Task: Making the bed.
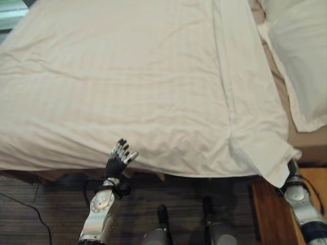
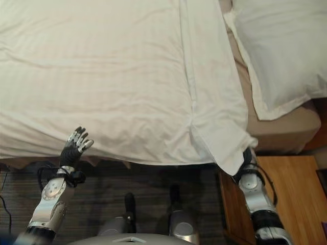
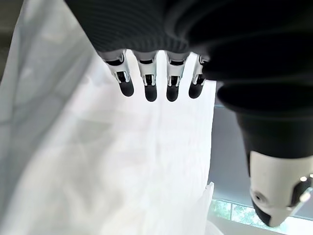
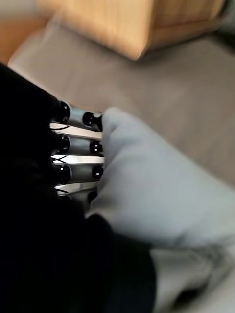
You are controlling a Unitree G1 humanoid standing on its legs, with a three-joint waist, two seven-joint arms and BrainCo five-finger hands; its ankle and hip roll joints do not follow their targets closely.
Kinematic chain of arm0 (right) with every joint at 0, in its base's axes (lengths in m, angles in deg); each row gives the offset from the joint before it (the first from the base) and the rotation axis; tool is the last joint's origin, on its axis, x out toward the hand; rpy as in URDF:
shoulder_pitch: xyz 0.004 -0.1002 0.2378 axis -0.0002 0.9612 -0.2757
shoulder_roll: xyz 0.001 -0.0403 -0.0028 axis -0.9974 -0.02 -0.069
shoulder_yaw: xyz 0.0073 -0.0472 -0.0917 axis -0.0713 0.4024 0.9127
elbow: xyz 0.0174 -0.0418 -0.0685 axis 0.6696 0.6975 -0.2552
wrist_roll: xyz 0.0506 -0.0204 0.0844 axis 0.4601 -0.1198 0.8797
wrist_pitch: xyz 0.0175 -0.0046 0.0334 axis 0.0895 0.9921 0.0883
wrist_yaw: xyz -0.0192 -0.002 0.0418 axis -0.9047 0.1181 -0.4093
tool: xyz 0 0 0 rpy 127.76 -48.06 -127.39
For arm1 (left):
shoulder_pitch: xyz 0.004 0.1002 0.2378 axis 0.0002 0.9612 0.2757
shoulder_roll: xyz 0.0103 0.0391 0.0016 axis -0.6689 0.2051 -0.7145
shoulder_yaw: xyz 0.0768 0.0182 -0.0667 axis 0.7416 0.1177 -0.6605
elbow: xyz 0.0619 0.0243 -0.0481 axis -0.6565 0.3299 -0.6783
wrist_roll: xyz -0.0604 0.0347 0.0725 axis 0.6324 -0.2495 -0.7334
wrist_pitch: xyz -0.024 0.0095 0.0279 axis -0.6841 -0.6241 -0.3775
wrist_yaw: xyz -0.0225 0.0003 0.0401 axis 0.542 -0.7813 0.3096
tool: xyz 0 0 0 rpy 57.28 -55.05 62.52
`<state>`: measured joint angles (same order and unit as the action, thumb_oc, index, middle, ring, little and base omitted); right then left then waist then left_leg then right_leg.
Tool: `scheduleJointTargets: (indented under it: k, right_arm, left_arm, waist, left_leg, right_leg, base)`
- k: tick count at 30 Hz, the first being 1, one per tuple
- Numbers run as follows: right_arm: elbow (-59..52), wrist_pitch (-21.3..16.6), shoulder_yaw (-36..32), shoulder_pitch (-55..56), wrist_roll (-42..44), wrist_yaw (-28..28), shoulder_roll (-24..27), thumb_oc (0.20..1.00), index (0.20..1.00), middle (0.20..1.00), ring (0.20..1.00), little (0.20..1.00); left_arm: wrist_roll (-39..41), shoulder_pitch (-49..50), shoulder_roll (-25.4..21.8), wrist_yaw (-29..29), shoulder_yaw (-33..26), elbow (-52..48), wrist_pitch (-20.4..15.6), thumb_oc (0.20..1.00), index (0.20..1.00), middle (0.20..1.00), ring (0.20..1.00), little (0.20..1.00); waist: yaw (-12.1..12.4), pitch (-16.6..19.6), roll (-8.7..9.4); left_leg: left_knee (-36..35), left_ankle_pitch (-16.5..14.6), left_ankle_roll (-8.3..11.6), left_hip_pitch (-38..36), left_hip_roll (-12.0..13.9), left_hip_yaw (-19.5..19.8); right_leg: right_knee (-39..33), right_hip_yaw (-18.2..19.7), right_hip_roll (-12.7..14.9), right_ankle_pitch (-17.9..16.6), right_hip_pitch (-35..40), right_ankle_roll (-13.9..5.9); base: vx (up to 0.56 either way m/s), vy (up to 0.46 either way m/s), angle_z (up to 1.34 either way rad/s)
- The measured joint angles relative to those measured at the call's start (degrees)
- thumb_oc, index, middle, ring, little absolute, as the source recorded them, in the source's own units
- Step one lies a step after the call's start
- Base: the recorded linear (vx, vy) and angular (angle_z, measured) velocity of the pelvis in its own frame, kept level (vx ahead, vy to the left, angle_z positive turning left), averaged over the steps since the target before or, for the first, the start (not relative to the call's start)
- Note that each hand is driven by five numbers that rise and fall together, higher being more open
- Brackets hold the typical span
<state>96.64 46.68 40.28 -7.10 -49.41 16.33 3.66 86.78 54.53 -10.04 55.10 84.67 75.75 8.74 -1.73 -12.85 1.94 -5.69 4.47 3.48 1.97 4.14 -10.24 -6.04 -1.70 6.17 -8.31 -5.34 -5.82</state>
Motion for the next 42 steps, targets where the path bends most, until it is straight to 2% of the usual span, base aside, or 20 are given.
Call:
scheduleJointTargets:
  k: [5, 8, 10, 14, 17, 19, 22, 25, 27, 29, 30, 31, 32, 33, 34, 36, 38, 40, 41, 42]
  right_arm:
    - [14.7, 0.6, 0.2, -4.5, 0.4, 0.5, 0.0, 1.0, 1.0, 1.0, 1.0, 1.0]
    - [23.3, 0.8, 2.5, -5.4, -4.1, 2.5, 2.8, 1.0, 1.0, 1.0, 1.0, 1.0]
    - [24.1, 2.7, 1.9, -5.1, -6.4, 4.2, 5.6, 1.0, 1.0, 1.0, 1.0, 1.0]
    - [24.9, 3.1, 1.9, -4.6, -10.3, 5.6, 8.9, 1.0, 1.0, 1.0, 1.0, 1.0]
    - [31.1, 9.4, 1.7, 2.0, -14.3, 7.0, 16.0, 1.0, 1.0, 1.0, 1.0, 1.0]
    - [34.1, 10.9, 1.7, 5.2, -16.4, 8.2, 19.8, 1.0, 1.0, 1.0, 1.0, 1.0]
    - [35.7, 12.6, 1.1, 9.0, -16.3, 9.1, 22.8, 1.0, 1.0, 1.0, 1.0, 1.0]
    - [34.9, 12.2, -4.4, 9.2, -15.4, 8.9, 25.3, 1.0, 1.0, 1.0, 1.0, 1.0]
    - [30.4, 11.2, -7.4, 8.8, -9.6, 8.5, 25.8, 1.0, 1.0, 1.0, 1.0, 1.0]
    - [20.2, 9.9, -7.1, 8.5, -4.4, 8.0, 25.5, 1.0, 1.0, 1.0, 1.0, 1.0]
    - [16.5, 8.7, -7.0, 8.2, -3.2, 7.7, 25.5, 0.2, 0.2, 0.2, 0.2, 0.2]
    - [12.6, 8.0, -7.2, 8.4, -1.5, 7.5, 25.5, 0.2, 0.2, 0.2, 0.2, 0.2]
    - [-0.8, 8.6, -8.3, 11.1, 2.7, 7.2, 25.1, 0.2, 0.2, 0.2, 0.2, 0.2]
    - [-19.9, 2.8, -9.1, 13.5, 8.5, 6.6, 24.3, 0.2, 0.2, 0.2, 0.2, 0.2]
    - [-22.1, 1.4, -9.7, 13.0, 11.8, 6.5, 23.0, 0.2, 0.2, 0.2, 0.2, 0.2]
    - [-25.3, -0.1, -12.2, 10.4, 20.2, 6.3, 16.4, 0.2, 0.2, 0.2, 0.2, 0.2]
    - [-25.0, -1.3, -11.9, 5.8, 32.2, 6.3, 9.0, 0.2, 0.2, 0.2, 0.2, 0.2]
    - [-30.3, -1.1, -6.8, 1.0, 36.9, 3.6, 3.5, 0.2, 0.2, 0.2, 0.2, 0.2]
    - [-33.6, -2.2, -2.3, -0.8, 38.1, 4.3, 3.1, 0.2, 0.2, 0.2, 0.2, 0.2]
    - [-33.0, -2.7, -0.9, -3.7, 39.6, 4.0, 1.2, 0.2, 0.2, 0.2, 0.2, 0.2]
  left_arm:
    - [0.2, 0.2, -0.8, -1.9, 0.9, 1.1, 0.2, 1.0, 1.0, 1.0, 1.0, 1.0]
    - [0.2, 0.1, -2.7, -3.6, 2.2, 1.1, 0.8, 1.0, 1.0, 1.0, 1.0, 1.0]
    - [0.2, 0.4, -3.8, -4.0, 2.1, 1.3, 0.8, 1.0, 1.0, 1.0, 1.0, 1.0]
    - [0.2, 1.1, -4.0, -4.2, 2.0, 1.4, 0.8, 1.0, 1.0, 1.0, 1.0, 1.0]
    - [0.2, 3.3, -4.0, -4.4, 1.5, 1.6, 0.8, 1.0, 1.0, 1.0, 1.0, 1.0]
    - [0.2, 3.8, -4.0, -4.8, 1.4, 1.8, 0.8, 1.0, 1.0, 1.0, 1.0, 1.0]
    - [0.2, 4.3, -4.0, -6.1, 0.8, 1.9, 0.8, 1.0, 1.0, 1.0, 1.0, 1.0]
    - [2.3, 4.8, -3.3, -6.7, -0.3, 2.8, 0.8, 1.0, 1.0, 1.0, 1.0, 1.0]
    - [2.4, 5.3, -3.0, -6.5, -1.6, 3.3, 0.8, 1.0, 1.0, 1.0, 1.0, 1.0]
    - [2.4, 6.1, -2.8, -5.9, -2.9, 3.8, 0.8, 1.0, 1.0, 1.0, 1.0, 1.0]
    - [2.4, 6.2, -2.8, -5.7, -3.2, 3.9, 0.8, 1.0, 1.0, 1.0, 1.0, 1.0]
    - [2.4, 6.2, -2.8, -5.5, -3.5, 3.8, 0.8, 1.0, 1.0, 1.0, 1.0, 1.0]
    - [2.4, 6.8, -2.5, -5.2, -4.7, 3.4, 0.7, 1.0, 1.0, 1.0, 1.0, 1.0]
    - [2.4, 7.6, -2.4, -4.3, -6.7, 3.2, 0.7, 1.0, 1.0, 1.0, 1.0, 1.0]
    - [2.5, 7.3, -2.4, -4.0, -7.1, 3.1, 0.6, 1.0, 1.0, 1.0, 1.0, 1.0]
    - [3.0, 7.1, -2.9, -4.0, -8.3, 2.8, 0.2, 1.0, 1.0, 1.0, 1.0, 1.0]
    - [4.7, 5.6, -3.0, -3.9, -8.1, 4.5, 0.0, 1.0, 1.0, 1.0, 1.0, 1.0]
    - [4.7, 5.5, -3.0, -3.4, -7.0, 4.9, 0.1, 1.0, 1.0, 1.0, 1.0, 1.0]
    - [4.7, 3.3, -2.4, -3.4, -4.7, 4.9, 0.5, 1.0, 1.0, 1.0, 1.0, 1.0]
    - [4.7, 2.7, -1.9, -3.3, -4.5, 4.4, 0.4, 1.0, 1.0, 1.0, 1.0, 1.0]
  waist:
    - [0.7, 1.7, 0.32]
    - [2.7, 3.5, 1.12]
    - [3.3, 3.5, 1.46]
    - [3.5, 3.5, 1.64]
    - [3.6, 3.4, 2.24]
    - [2.8, 3.4, 2.28]
    - [1.1, 3.3, 3.47]
    - [0.2, 3.3, 3.83]
    - [0.3, 3.3, 3.86]
    - [0.1, 3.3, 3.73]
    - [0.1, 3.3, 3.63]
    - [0.1, 3.4, 3.55]
    - [-0.3, 3.4, 3.23]
    - [-1.3, 3.4, 2.52]
    - [-0.9, 3.4, 2.27]
    - [-0.4, 3.5, 2.35]
    - [0.4, 3.3, 1.94]
    - [-0.2, 3.0, 1.07]
    - [1.0, 2.5, -0.51]
    - [1.2, 2.3, -0.91]
  left_leg:
    - [0.0, -0.5, -0.57, -1.1, -0.7, 1.4]
    - [0.0, -0.8, -0.49, -1.5, -1.0, 2.0]
    - [0.0, -0.8, -0.49, -1.7, -1.3, 2.7]
    - [0.0, -1.0, -0.23, -1.4, -1.5, 2.9]
    - [0.0, -0.8, -0.5, -0.5, -1.5, 2.9]
    - [0.0, -0.8, -0.56, -0.4, -1.5, 2.8]
    - [0.0, -1.1, -0.69, -0.1, -1.0, 2.6]
    - [0.0, -1.1, -0.69, 0.0, -0.8, 2.3]
    - [0.0, -1.1, -0.69, 0.0, -0.5, 1.7]
    - [0.0, -1.1, -0.72, 0.1, -0.5, 1.1]
    - [0.0, -1.1, -0.74, 0.3, -0.4, 0.7]
    - [0.0, -1.0, -0.77, 0.4, -0.4, 0.4]
    - [0.0, -1.0, -0.77, 0.6, -0.4, -0.1]
    - [0.0, -0.9, -0.76, 0.9, -0.4, -0.3]
    - [0.0, -0.9, -0.76, 0.9, -0.3, -0.2]
    - [0.0, -0.9, -0.68, 0.9, 0.0, -0.1]
    - [0.0, -1.0, -0.66, 1.3, 0.1, 0.0]
    - [0.0, -0.8, -0.65, 1.7, 0.1, -0.1]
    - [0.0, -0.3, -0.8, 2.4, 0.0, 0.4]
    - [0.0, -0.1, -0.64, 2.6, 0.0, 0.7]
  right_leg:
    - [0.1, -1.3, 0.8, 0.5, 2.1, -0.48]
    - [0.0, -2.1, 1.1, 1.1, 3.0, -0.84]
    - [0.0, -2.6, 1.4, 1.3, 3.6, -0.95]
    - [0.0, -2.7, 1.7, 1.5, 3.5, -1.25]
    - [0.0, -2.5, 1.7, 1.5, 2.4, -1.17]
    - [0.0, -2.5, 1.7, 1.3, 2.2, -0.98]
    - [0.0, -2.3, 1.3, 1.4, 1.9, -1.09]
    - [0.0, -2.0, 1.1, 1.5, 1.6, -0.66]
    - [0.0, -1.6, 0.8, 1.5, 1.3, -0.64]
    - [-0.1, -1.1, 0.7, 1.4, 0.4, -0.59]
    - [0.0, -1.0, 0.7, 1.2, 0.1, -0.57]
    - [0.0, -0.9, 0.8, 1.0, -0.2, -0.6]
    - [0.0, -0.6, 0.7, 0.8, -0.7, -0.63]
    - [0.0, -0.4, 0.7, 0.1, -1.1, -0.58]
    - [0.0, -0.5, 0.6, 0.2, -1.0, -0.58]
    - [0.0, -0.9, 0.4, 0.3, -0.8, -0.47]
    - [0.0, -0.9, 0.3, 0.3, -1.1, -0.44]
    - [0.0, -0.9, 0.3, -0.3, -1.7, 0.05]
    - [0.0, -1.4, 0.5, -0.2, -1.8, 0.04]
    - [0.0, -1.6, 0.4, -0.2, -2.2, 0.04]
  base:
    - [0.04, -0.032, 0.18]
    - [0.03, -0.025, 0.14]
    - [0.02, -0.019, 0.15]
    - [0.01, -0.021, 0.05]
    - [0.0, -0.02, -0.03]
    - [0.0, -0.021, -0.07]
    - [0.01, -0.018, -0.08]
    - [0.01, -0.013, -0.1]
    - [-0.01, -0.006, -0.11]
    - [-0.02, -0.001, -0.21]
    - [-0.02, 0.006, -0.22]
    - [-0.01, 0.006, -0.16]
    - [-0.01, -0.001, -0.13]
    - [0.01, -0.01, -0.08]
    - [0.0, 0.0, 0.0]
    - [0.01, -0.027, 0.05]
    - [0.0, -0.042, 0.0]
    - [-0.03, -0.038, 0.02]
    - [-0.05, -0.048, 0.11]
    - [-0.08, -0.049, 0.18]
